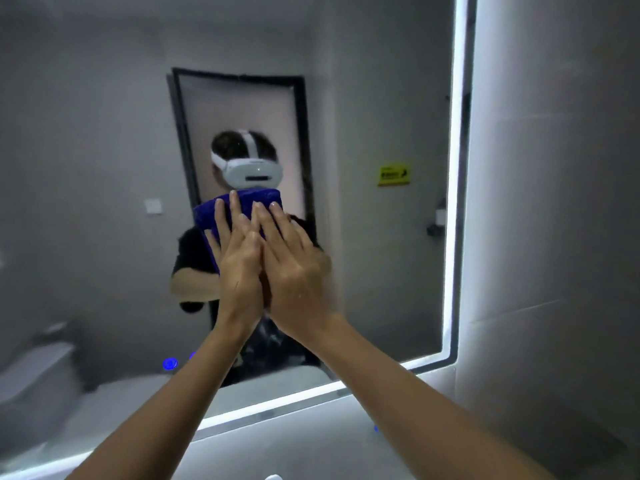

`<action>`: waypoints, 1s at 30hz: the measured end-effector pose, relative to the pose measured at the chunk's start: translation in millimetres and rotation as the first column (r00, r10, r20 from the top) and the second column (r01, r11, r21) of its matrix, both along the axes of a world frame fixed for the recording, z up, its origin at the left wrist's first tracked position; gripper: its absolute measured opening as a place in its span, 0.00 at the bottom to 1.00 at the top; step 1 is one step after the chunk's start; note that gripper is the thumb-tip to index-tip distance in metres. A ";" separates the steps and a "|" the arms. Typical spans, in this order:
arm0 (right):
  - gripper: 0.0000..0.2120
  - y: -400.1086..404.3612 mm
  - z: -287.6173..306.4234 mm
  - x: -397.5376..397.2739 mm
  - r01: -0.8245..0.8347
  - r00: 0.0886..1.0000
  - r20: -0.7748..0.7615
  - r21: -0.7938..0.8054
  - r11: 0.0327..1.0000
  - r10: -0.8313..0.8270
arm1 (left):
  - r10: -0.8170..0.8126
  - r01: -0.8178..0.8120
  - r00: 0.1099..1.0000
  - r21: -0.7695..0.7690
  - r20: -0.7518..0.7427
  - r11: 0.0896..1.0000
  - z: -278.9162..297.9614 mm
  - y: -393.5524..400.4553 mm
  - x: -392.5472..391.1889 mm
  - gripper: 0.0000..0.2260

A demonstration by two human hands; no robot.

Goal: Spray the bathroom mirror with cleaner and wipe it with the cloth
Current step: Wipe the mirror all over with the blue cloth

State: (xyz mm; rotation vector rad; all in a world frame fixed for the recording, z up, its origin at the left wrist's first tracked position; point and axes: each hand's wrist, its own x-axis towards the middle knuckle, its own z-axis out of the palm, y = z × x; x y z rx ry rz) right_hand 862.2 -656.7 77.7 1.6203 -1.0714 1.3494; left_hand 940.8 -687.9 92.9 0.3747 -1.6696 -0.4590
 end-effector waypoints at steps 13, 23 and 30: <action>0.29 -12.6 -0.6 53.6 0.102 0.982 0.155 0.070 0.992 -0.111 | -0.406 0.460 0.879 0.229 -0.249 0.858 4.4 -6.0 63.9 0.32; 0.25 -47.7 -6.7 59.6 0.479 0.864 0.145 0.064 0.876 -0.483 | 0.056 -0.047 0.935 0.033 -0.349 0.998 -4.1 -40.3 88.3 0.17; 0.23 -37.4 -55.7 26.9 0.466 0.859 0.201 0.072 0.882 -0.470 | 0.272 -0.204 0.960 -0.499 0.067 0.842 -37.9 -4.6 49.2 0.10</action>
